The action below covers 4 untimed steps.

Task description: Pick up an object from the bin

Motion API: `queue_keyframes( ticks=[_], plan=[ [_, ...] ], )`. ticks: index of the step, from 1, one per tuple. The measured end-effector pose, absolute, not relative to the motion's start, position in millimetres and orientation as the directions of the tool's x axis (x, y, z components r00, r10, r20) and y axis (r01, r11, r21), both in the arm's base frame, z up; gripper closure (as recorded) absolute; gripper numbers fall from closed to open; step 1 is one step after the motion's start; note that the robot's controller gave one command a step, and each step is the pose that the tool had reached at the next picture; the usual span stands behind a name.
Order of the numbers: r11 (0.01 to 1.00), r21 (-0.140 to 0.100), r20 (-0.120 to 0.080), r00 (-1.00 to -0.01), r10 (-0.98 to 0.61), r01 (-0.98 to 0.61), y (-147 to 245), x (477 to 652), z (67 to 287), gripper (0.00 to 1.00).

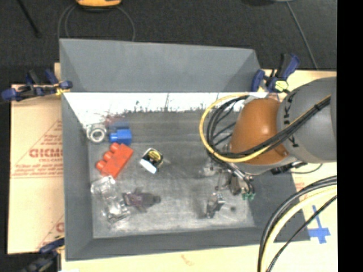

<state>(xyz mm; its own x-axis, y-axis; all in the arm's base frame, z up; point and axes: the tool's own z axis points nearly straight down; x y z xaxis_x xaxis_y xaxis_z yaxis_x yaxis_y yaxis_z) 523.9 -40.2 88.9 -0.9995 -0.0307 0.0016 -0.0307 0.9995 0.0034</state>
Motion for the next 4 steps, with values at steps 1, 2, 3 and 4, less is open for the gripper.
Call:
queue_keyframes(
  ticks=[1, 2, 3, 4],
  plan=[
    [0.998, 0.005, -0.006, -0.998, -0.066, -0.066, 41.4, 529.4, 102.8, 0.0],
    [0.999, 0.001, -0.01, -0.999, -0.046, -0.046, 108.6, 548.7, 73.3, 0.0],
    [0.999, 0.002, -0.014, -0.999, -0.047, -0.047, 107.1, 550.4, 76.1, 1.0],
    [0.998, -0.001, -0.008, -0.998, -0.063, -0.063, 104.4, 552.8, 114.5, 1.0]
  ],
)
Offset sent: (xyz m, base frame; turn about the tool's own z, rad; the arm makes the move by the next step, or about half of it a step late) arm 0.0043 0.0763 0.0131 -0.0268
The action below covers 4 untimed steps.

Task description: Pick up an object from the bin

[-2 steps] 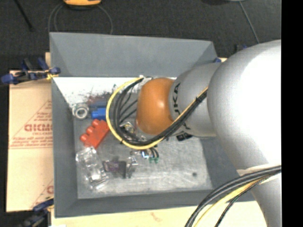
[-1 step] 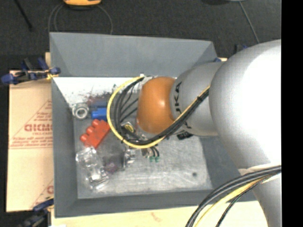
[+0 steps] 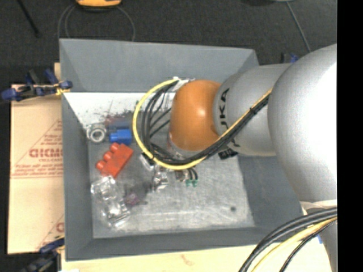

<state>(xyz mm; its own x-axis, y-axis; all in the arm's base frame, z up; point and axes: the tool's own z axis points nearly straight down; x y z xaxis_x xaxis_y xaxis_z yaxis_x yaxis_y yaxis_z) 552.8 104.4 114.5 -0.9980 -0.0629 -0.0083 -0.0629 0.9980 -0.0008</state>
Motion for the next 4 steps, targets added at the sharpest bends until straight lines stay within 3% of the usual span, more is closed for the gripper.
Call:
queue_keyframes(
  ticks=[1, 2, 3, 4],
  plan=[
    [0.997, 0.002, -0.011, -0.997, -0.074, -0.074, 122.9, 550.5, 187.6, 1.0],
    [0.997, -0.001, -0.003, -0.997, -0.075, -0.075, 121.0, 549.0, 182.9, 0.0],
    [0.985, 0.0, -0.011, -0.985, -0.17, -0.17, 141.3, 550.7, 71.6, 0.0],
    [0.985, 0.0, -0.012, -0.985, -0.172, -0.172, 142.0, 551.4, 75.1, 1.0]
  ],
)
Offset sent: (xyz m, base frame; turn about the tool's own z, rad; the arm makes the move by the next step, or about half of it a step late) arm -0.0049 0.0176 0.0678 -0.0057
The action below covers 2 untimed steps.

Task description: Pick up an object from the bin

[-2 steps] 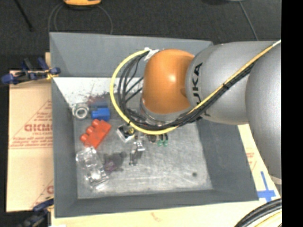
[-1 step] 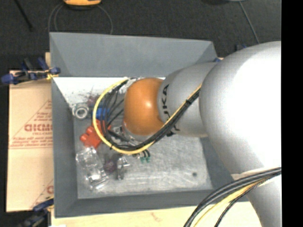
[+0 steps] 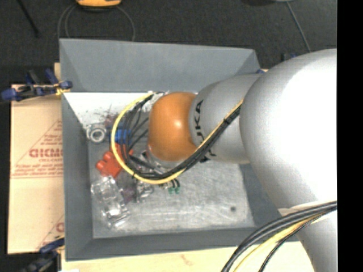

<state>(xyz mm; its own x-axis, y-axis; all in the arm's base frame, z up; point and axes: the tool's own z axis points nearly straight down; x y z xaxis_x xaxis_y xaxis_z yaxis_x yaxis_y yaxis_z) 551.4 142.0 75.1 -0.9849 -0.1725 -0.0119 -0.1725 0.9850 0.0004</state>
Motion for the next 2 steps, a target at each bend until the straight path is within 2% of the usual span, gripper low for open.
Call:
queue_keyframes(
  ticks=[1, 2],
  plan=[
    [0.985, 0.0, -0.006, -0.985, -0.173, -0.173, 141.7, 549.4, 73.0, 0.0],
    [0.985, 0.0, -0.013, -0.985, -0.174, -0.174, 142.2, 551.6, 75.0, 1.0]
  ],
)
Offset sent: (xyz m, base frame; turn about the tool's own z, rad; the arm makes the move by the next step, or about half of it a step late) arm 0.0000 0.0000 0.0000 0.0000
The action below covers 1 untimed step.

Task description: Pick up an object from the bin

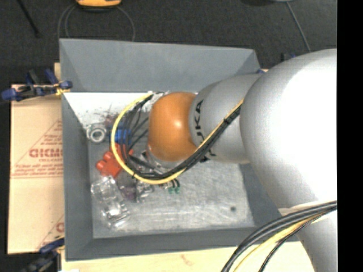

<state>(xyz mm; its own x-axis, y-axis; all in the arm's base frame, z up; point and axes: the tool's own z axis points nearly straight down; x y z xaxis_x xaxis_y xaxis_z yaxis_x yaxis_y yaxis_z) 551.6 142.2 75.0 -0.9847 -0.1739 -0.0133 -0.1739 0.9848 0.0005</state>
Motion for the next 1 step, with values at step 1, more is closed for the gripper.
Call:
queue_keyframes(
  ticks=[1],
  plan=[
    [0.979, -0.001, -0.012, -0.979, -0.202, -0.202, 130.0, 541.0, 250.0, 1.0]
  ],
)
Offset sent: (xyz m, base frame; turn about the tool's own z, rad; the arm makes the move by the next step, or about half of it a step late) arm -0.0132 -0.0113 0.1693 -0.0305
